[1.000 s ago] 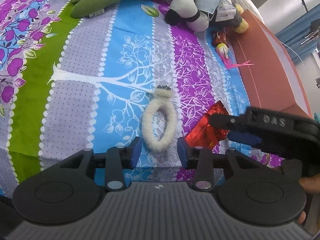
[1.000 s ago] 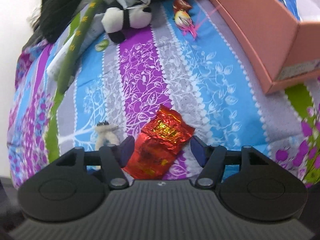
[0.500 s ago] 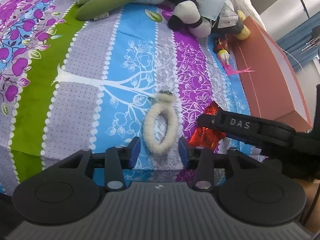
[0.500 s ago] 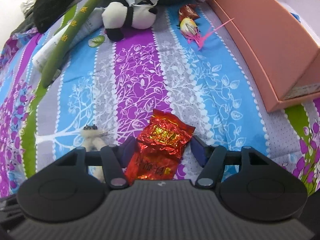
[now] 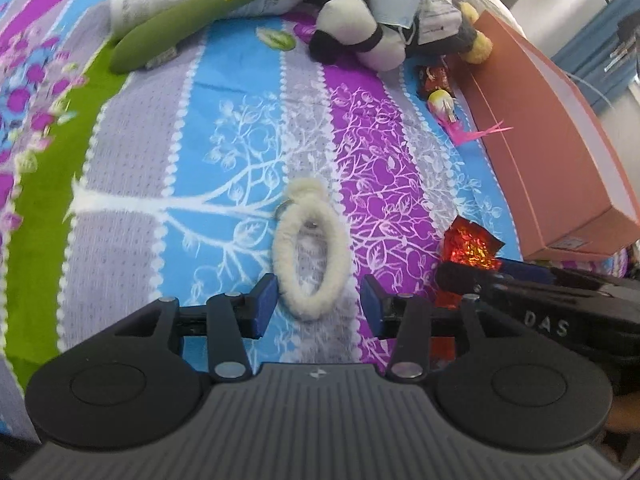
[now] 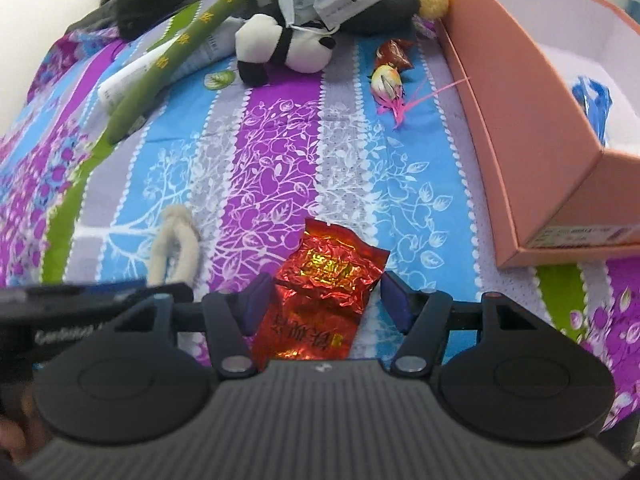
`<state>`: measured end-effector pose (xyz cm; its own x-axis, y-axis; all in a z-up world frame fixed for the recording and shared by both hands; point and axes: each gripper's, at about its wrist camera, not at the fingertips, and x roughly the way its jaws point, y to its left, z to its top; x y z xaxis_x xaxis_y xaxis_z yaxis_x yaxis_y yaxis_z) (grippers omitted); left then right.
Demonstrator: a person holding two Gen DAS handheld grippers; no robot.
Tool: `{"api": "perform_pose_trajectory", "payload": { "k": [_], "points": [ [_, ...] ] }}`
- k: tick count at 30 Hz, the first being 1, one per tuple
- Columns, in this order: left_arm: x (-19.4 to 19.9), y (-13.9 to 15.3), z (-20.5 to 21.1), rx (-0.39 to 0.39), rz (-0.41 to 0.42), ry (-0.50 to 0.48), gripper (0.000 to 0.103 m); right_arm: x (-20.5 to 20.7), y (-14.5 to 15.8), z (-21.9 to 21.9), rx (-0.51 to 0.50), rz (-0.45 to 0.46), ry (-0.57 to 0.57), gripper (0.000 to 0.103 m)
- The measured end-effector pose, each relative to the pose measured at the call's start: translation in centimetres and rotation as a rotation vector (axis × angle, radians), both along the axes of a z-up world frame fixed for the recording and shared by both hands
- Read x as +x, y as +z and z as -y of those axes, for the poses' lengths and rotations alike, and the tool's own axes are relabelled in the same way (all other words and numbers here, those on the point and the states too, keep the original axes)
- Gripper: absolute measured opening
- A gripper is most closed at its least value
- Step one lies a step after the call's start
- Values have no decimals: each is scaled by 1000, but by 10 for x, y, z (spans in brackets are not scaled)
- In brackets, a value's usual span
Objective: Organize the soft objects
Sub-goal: 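Close left gripper on the white hair tie while right holds the red wrapper, then carry the white hair tie with left gripper while right carries the red wrapper over the pink box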
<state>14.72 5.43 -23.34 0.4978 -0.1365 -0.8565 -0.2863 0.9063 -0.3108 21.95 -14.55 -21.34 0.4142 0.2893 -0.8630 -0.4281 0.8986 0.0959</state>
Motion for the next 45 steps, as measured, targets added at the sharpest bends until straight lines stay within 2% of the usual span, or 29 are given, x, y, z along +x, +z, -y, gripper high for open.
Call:
{"api": "perform_pose_trajectory", "payload": {
  "k": [1,3,5,7,10,14,17,21,24,26,35,45],
  "points": [
    [2,-1,1,9,3,0,51,0,-1,1,-3,-3,7,49],
    [4,-2,3,21,7,-3,49,1,-4,2,2,-11,15,50],
    [6,-4,3,41,9,1,40,1,-5,3,9,-10,18,51],
    [7,-4,3,58,13,11,24,0,-6,2,8,1,28,51],
    [7,-6,-1,51,18,33,17,-1,-7,1,10,2,26,52],
    [3,-2,0,57,32,41,15,-1,-7,-1,18,8,-3,57],
    [-2,1,-1,44,44,52,15,-2,-12,-5,18,-13,-17,70],
    [-8,8,-3,28,62,70,15,-9,-19,-17,-38,70,17,70],
    [-11,16,-3,17,82,82,15,-11,-17,-20,-72,109,43,61],
    [-12,22,-4,16,96,89,15,-11,-11,-18,-63,108,49,60],
    [-16,53,-7,-26,153,107,14,-7,32,-3,27,130,41,60],
    [-8,111,0,-21,264,56,15,-4,94,6,112,193,83,60]
  ]
}}
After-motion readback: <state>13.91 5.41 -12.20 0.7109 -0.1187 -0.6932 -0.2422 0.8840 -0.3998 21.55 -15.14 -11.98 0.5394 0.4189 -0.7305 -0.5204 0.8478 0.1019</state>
